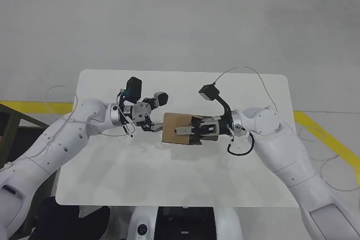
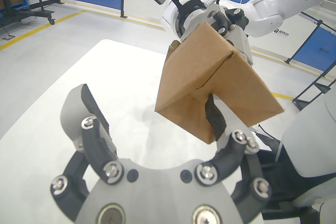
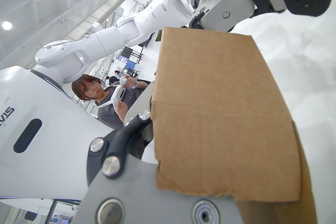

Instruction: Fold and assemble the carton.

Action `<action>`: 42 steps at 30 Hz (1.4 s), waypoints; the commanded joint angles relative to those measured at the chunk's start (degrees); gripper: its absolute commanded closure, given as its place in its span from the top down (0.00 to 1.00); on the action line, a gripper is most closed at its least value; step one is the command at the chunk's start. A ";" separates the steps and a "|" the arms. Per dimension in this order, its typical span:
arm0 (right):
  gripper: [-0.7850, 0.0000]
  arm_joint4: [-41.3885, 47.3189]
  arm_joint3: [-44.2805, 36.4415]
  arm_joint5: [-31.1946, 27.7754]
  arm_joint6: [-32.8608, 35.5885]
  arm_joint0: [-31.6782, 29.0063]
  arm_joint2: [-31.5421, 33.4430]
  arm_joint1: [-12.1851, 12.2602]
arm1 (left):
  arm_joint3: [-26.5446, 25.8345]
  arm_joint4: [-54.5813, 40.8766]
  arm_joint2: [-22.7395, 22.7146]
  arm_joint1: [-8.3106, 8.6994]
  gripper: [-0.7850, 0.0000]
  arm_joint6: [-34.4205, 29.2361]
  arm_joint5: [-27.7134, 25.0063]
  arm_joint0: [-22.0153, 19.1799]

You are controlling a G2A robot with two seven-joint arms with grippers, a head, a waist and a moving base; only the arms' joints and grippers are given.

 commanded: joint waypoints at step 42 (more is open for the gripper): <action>0.00 9.13 1.70 2.41 5.16 3.78 -4.38 0.96 | 0.17 -1.49 15.75 2.07 1.00 11.51 0.00 -7.86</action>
